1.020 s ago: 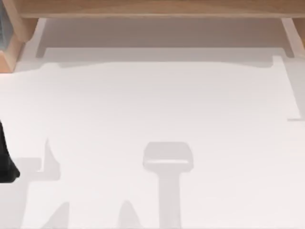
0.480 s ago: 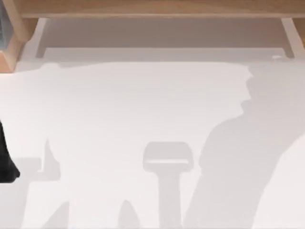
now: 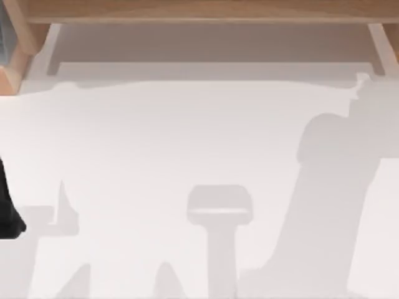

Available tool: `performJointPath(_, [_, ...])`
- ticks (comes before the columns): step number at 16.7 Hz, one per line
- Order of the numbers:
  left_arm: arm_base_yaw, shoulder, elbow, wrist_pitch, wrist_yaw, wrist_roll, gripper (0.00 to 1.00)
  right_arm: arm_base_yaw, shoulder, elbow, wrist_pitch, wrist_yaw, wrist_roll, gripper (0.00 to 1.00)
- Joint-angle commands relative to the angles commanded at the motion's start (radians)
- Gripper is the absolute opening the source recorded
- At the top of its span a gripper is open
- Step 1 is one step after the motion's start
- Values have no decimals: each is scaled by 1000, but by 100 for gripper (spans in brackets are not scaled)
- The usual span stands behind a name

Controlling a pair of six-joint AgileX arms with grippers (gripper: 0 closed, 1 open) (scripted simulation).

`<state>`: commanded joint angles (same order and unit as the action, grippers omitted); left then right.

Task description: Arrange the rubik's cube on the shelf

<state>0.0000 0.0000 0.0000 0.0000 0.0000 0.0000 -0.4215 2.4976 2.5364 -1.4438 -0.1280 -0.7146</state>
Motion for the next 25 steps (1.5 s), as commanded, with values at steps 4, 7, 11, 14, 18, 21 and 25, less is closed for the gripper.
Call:
performJointPath(4, [0,0,0,0,0,0,100,0,7,1,-10,2,0,100])
performJointPath(7, [0,0,0,0,0,0,100,-3,8,-3,-5,1,-1,100])
performJointPath(11, [0,0,0,0,0,0,100,18,24,-89,103,5,18,100])
performJointPath(14, [0,0,0,0,0,0,100,27,44,-151,185,7,27,100])
performJointPath(18, [0,0,0,0,0,0,100,27,47,-157,192,7,27,100])
performJointPath(21, [0,0,0,0,0,0,100,27,47,-157,192,7,27,77])
performJointPath(25, [0,0,0,0,0,0,100,27,47,-157,192,7,27,47])
